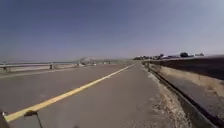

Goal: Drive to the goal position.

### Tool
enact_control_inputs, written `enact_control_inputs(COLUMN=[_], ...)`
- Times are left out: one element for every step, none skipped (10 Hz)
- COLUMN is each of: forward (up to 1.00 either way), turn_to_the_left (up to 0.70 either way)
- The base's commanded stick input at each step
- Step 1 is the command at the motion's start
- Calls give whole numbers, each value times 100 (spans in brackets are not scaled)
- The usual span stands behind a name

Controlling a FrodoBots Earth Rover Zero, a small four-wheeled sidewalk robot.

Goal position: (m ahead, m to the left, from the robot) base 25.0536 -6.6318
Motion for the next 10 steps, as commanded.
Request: enact_control_inputs(forward=[50, 50, 50, 50, 50, 50, 50, 50, 50, 50], turn_to_the_left=[-50, -50, 0, 0, 0, 0, 0, 0, 0, 0])
